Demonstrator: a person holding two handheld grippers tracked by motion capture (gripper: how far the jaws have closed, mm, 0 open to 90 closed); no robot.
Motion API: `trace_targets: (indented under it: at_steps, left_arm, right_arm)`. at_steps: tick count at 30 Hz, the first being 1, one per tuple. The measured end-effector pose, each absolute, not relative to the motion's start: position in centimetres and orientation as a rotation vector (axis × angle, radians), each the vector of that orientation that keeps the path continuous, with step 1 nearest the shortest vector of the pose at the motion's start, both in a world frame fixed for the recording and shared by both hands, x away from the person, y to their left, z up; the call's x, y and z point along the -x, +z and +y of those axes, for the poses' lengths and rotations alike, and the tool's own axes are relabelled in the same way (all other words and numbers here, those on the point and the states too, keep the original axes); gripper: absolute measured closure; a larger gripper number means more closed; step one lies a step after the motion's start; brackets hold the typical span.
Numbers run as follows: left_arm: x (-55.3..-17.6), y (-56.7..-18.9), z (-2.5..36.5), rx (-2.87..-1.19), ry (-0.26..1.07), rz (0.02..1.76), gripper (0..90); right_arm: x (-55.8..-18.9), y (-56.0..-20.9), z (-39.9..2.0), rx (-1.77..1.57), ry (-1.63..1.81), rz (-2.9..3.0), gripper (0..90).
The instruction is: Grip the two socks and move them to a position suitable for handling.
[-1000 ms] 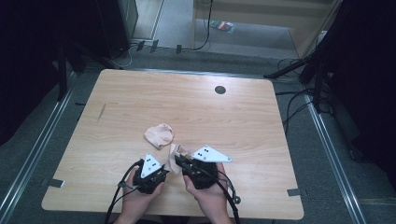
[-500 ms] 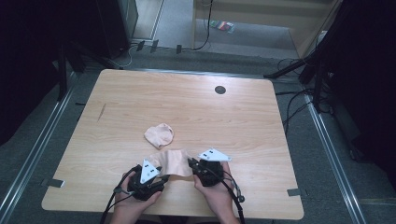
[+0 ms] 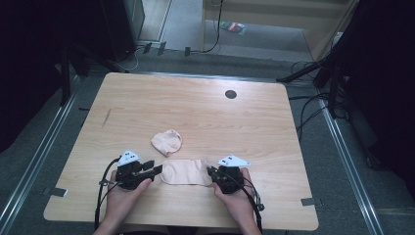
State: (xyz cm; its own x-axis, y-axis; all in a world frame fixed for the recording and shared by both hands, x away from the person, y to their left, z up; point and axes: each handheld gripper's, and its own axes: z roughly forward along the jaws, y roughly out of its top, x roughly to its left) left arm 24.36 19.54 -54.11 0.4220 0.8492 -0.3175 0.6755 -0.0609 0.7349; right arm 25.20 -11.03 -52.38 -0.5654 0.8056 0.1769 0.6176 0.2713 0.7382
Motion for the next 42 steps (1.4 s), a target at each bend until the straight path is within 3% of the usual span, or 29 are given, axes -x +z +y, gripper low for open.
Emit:
trace_targets:
  at_steps: [8,21,29,38,40,42]
  left_arm:
    - [-24.8,-54.7,18.4,-1.876,0.22,1.292,89.9]
    - [-22.2,-53.2,18.9,-1.931,0.188,1.227,90.0]
    - [-22.0,-53.7,18.2,-1.972,0.254,1.225,90.0]
    - [-22.2,-54.2,18.5,-1.938,0.219,1.218,90.0]
    - [-22.2,-54.1,18.5,-1.912,0.207,1.217,82.5]
    - [-22.3,-54.0,18.7,-1.882,0.22,1.233,71.3]
  right_arm:
    - [-25.0,-52.5,-11.0,-1.318,1.182,2.306,88.2]
    - [-22.7,-50.8,-11.7,-1.275,1.22,2.31,88.2]
    - [-23.1,-52.5,-12.5,-1.338,1.131,2.313,88.7]
    - [-23.6,-52.9,-13.5,-1.39,1.11,2.318,88.4]
    - [-23.6,-53.0,-13.4,-1.389,1.144,2.329,81.7]
    - [-23.7,-53.1,-13.5,-1.385,1.155,2.332,66.8]
